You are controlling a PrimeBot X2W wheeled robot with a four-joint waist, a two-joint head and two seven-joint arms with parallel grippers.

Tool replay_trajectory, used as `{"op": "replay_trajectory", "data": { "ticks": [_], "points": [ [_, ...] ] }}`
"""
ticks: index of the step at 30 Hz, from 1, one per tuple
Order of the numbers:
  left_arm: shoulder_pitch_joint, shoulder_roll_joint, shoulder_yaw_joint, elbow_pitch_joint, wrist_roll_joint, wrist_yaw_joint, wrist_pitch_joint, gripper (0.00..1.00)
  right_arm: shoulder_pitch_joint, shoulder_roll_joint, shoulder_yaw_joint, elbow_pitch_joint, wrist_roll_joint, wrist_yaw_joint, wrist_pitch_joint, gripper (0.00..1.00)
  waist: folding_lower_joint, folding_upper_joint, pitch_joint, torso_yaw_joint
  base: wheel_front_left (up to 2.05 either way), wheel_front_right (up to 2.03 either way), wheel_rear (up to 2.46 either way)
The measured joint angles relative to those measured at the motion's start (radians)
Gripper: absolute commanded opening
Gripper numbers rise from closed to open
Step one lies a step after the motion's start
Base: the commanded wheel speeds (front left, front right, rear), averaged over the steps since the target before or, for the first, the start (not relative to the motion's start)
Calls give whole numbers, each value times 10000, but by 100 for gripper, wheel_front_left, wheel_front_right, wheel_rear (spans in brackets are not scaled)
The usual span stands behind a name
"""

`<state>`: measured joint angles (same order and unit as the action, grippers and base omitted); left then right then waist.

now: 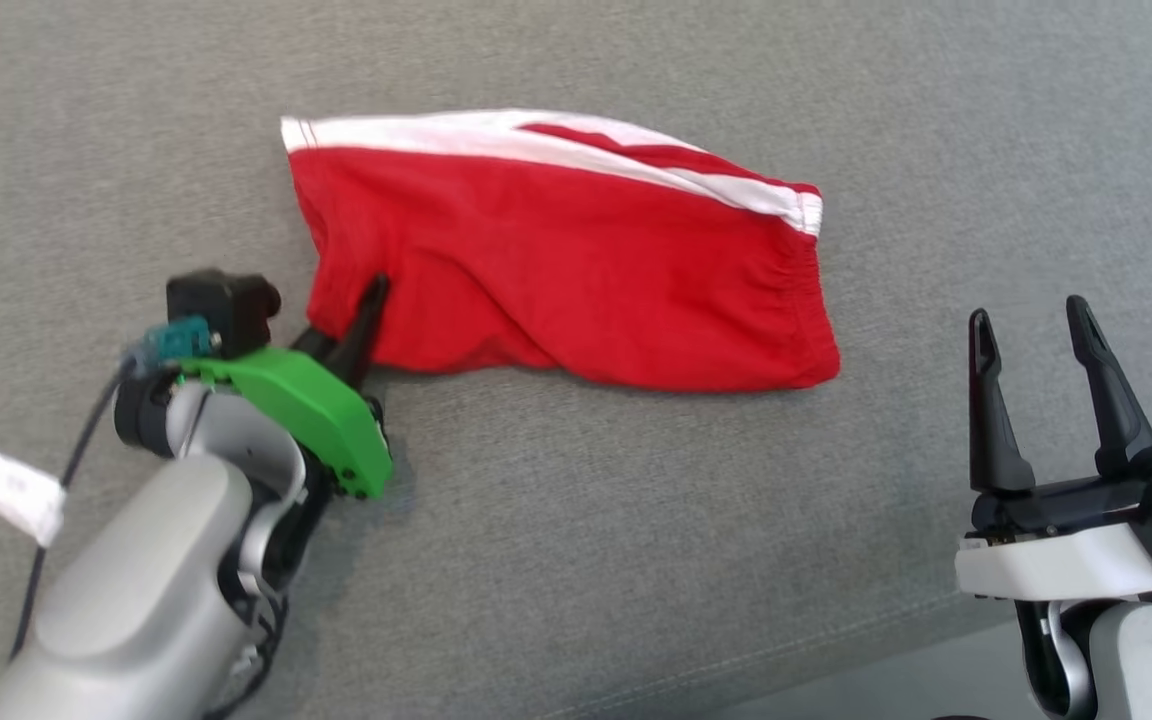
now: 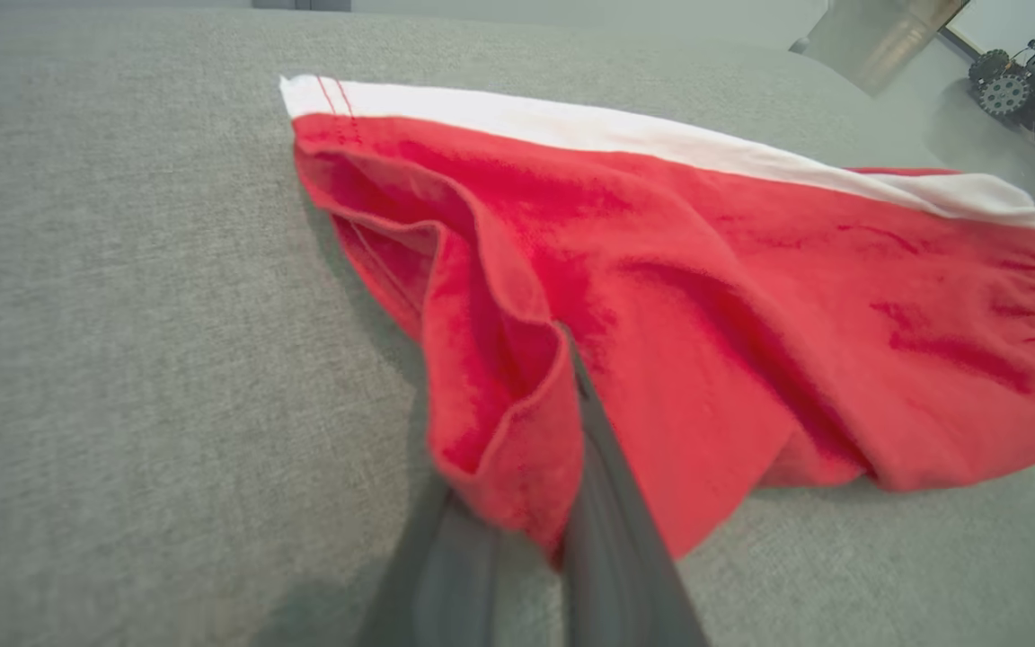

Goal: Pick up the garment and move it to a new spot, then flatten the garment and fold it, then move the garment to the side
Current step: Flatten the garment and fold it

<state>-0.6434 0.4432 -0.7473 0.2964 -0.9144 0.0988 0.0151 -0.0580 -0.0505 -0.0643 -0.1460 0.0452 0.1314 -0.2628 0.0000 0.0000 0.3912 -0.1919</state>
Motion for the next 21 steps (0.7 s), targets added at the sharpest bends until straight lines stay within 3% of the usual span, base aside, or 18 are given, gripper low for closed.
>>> {"op": "replay_trajectory", "data": {
  "ticks": [10, 15, 19, 20, 21],
  "points": [
    [2414, -90, -63, -2792, -50, 1749, -702, 0, 290, -84, 56, 102, -244, 0, 0, 100, 0, 0, -503, 970, 0, 0, 0],
    [3057, -278, -299, -2615, 48, 1850, -1227, 0, 337, -299, 144, 171, -272, 2, 0, 100, 0, 0, -693, 1445, 0, 0, 0],
    [3173, -755, -518, -1722, 132, 1528, -1682, 0, 353, -495, 199, 230, -284, 0, 0, 100, 0, 0, -821, 1788, 0, 0, 0],
    [3173, -803, -581, -1530, 157, 1461, -1749, 24, 358, -531, 230, 247, -284, 0, 0, 100, 0, 0, -850, 1826, 0, 0, 0],
    [3173, -849, -608, -1350, 211, 1440, -1858, 95, 367, -558, 245, 268, -284, 0, 0, 100, 0, 0, -886, 1849, 0, 0, 0]
  ]
}}
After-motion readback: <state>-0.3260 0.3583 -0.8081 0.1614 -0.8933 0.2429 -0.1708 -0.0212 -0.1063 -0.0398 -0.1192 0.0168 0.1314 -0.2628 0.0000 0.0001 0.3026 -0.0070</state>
